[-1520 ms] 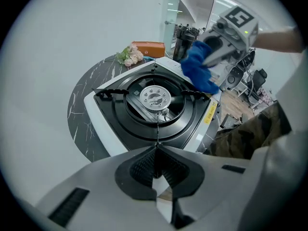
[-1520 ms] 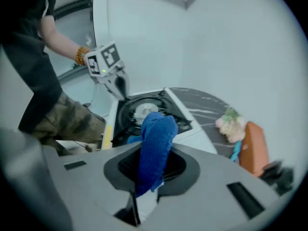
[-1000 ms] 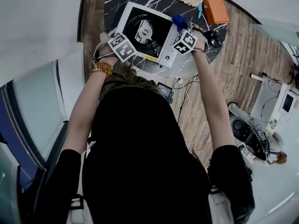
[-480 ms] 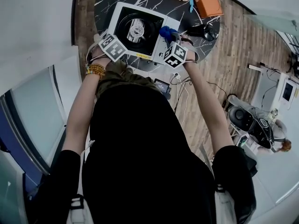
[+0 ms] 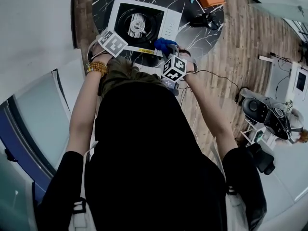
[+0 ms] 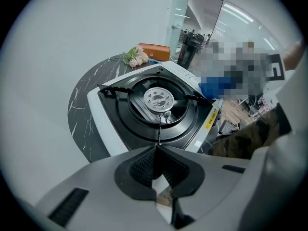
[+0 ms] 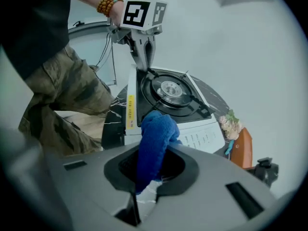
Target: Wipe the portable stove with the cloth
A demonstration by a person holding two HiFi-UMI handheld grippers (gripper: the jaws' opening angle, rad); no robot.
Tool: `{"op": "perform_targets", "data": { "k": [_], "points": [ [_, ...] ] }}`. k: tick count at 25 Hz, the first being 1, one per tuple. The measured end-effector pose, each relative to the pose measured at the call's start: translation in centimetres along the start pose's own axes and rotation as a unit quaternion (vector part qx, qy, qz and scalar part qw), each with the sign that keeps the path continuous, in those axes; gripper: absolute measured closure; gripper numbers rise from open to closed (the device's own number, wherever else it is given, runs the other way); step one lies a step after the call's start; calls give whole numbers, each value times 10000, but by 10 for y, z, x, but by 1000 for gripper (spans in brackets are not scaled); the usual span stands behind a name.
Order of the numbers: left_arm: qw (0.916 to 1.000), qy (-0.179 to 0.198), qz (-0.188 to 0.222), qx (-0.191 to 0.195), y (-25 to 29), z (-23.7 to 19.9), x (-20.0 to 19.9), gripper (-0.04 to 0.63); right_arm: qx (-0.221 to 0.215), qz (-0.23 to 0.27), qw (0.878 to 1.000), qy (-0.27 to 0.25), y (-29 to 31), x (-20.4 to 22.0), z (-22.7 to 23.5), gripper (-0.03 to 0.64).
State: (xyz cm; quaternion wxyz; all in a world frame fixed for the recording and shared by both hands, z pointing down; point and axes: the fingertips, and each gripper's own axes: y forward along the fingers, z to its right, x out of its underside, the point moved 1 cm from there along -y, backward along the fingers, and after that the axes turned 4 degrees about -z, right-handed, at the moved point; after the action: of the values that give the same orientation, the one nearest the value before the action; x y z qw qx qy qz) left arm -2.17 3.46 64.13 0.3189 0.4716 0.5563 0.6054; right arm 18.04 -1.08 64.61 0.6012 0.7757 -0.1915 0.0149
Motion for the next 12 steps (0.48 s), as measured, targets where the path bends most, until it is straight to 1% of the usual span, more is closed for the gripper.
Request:
{"op": "perform_targets", "data": {
  "k": [1,2,3,5,6,7,8,10,11,12],
  "points": [
    [10000,8,11,-2,0,0,-1,583,-261,-60,9996,-13,-2,0,-6,578],
    [10000,16,19,3,-1,0,-1,583,-628,-154,9979,-81,-6,-1,-13,578],
    [10000,25,21,18,-1,0,-1,583,-1114,-265,9933,-167,-11,-1,-20,577],
    [10000,63,11,54,-1,2,0,583,-2120,-399,9760,-287,-26,-5,-26,574],
    [9999,97,2,63,-1,2,0,583,-2358,-369,9707,-298,-33,-9,-18,572],
    [9999,131,-6,68,-1,1,-1,583,-2319,-291,9719,-281,-37,-14,0,571],
    [9999,155,-7,75,-1,0,-2,583,-2056,-206,9781,-247,-38,-19,26,569],
    [9998,172,7,95,-1,-1,-3,583,-1211,-109,9924,-182,-35,-26,87,568],
    [9998,169,15,105,-1,0,-4,583,-734,-117,9971,-185,-32,-28,117,568],
    [9998,163,24,111,-1,0,-3,583,-254,-178,9992,-258,-27,-28,144,568]
  ]
}}
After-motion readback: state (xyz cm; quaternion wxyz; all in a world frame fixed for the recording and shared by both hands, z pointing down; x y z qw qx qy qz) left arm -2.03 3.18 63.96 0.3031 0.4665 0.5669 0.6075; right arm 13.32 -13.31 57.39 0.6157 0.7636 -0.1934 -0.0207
